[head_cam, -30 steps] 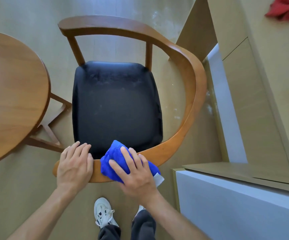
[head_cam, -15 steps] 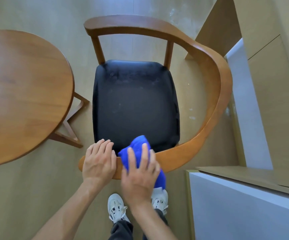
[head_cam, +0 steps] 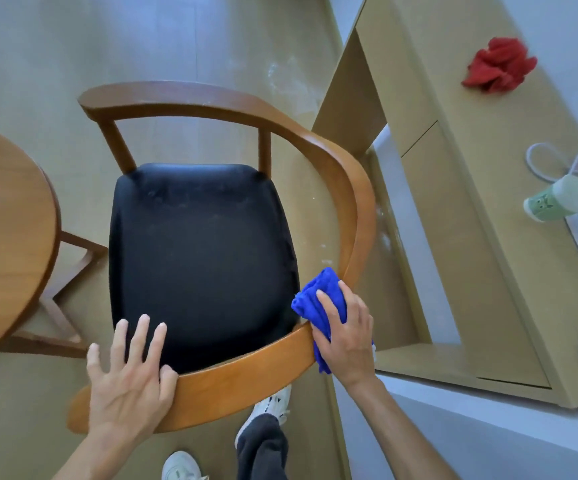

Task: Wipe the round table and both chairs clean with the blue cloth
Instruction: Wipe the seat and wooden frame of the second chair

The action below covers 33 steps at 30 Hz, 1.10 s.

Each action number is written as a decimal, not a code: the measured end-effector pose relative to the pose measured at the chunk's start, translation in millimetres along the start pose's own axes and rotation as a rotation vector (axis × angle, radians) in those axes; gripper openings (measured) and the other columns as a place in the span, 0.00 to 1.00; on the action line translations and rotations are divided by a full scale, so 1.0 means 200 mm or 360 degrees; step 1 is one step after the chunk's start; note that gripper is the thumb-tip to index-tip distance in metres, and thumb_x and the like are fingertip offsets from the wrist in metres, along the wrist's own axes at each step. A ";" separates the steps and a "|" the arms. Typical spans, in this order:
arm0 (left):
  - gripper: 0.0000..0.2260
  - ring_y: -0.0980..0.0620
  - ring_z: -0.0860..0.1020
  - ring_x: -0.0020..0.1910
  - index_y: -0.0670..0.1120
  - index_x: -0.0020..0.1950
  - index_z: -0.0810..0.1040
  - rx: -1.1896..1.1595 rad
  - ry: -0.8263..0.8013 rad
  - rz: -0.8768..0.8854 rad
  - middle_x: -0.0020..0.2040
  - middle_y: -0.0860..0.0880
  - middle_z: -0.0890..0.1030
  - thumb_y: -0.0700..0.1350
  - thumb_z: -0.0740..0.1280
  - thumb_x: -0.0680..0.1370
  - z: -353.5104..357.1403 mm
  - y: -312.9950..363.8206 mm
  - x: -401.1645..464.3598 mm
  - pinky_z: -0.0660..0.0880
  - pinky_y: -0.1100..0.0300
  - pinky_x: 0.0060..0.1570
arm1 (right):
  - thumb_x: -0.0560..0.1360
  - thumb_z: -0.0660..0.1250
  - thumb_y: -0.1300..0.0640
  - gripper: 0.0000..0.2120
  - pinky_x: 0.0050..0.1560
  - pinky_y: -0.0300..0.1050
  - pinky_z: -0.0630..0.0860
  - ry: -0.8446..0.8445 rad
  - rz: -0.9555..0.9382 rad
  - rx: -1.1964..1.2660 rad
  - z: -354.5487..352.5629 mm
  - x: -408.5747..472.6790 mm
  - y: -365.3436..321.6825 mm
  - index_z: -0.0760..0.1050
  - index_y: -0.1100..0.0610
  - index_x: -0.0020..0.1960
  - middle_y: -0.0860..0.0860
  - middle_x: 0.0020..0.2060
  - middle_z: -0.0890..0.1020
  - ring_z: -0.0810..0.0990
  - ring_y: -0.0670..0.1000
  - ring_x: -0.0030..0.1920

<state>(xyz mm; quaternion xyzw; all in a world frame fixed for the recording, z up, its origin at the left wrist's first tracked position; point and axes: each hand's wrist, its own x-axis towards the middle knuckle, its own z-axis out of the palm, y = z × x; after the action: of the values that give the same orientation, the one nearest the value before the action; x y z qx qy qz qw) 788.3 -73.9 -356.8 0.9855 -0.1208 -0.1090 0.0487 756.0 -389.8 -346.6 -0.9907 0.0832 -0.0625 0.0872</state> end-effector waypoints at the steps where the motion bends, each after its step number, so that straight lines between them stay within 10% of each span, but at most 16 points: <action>1: 0.27 0.35 0.67 0.70 0.39 0.66 0.76 -0.0005 -0.0036 0.0020 0.69 0.38 0.72 0.50 0.51 0.74 -0.02 0.06 0.06 0.59 0.31 0.62 | 0.69 0.73 0.56 0.23 0.54 0.61 0.75 0.0022 -0.0016 -0.0015 0.01 0.05 0.03 0.78 0.55 0.63 0.62 0.65 0.73 0.75 0.64 0.60; 9: 0.25 0.40 0.66 0.72 0.46 0.70 0.73 -0.0083 -0.0181 0.0558 0.72 0.43 0.69 0.57 0.51 0.80 0.02 0.78 0.40 0.61 0.35 0.65 | 0.69 0.72 0.59 0.28 0.56 0.58 0.73 0.0367 -0.0033 -0.0021 -0.06 0.62 0.23 0.71 0.51 0.68 0.61 0.68 0.70 0.72 0.62 0.63; 20: 0.27 0.39 0.67 0.71 0.43 0.70 0.72 -0.0089 -0.0172 0.0488 0.72 0.41 0.70 0.56 0.52 0.78 -0.14 1.00 0.93 0.68 0.35 0.64 | 0.74 0.63 0.47 0.27 0.57 0.51 0.70 -0.0258 0.0415 0.0448 -0.16 1.60 0.28 0.61 0.42 0.72 0.51 0.67 0.69 0.69 0.57 0.61; 33: 0.29 0.41 0.54 0.77 0.46 0.77 0.60 0.0127 -0.0085 0.0455 0.77 0.42 0.58 0.57 0.44 0.79 -0.32 0.51 1.57 0.54 0.38 0.72 | 0.58 0.82 0.58 0.47 0.54 0.64 0.74 0.0249 0.0696 0.0251 -0.11 0.94 0.21 0.62 0.51 0.71 0.59 0.66 0.66 0.68 0.63 0.62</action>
<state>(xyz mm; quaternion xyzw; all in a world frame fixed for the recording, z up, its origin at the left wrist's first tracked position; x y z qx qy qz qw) 1076.4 -245.8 -345.9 0.9561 -0.2655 -0.1222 0.0213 929.8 -466.6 -312.0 -0.9314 0.2971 -0.1251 0.1689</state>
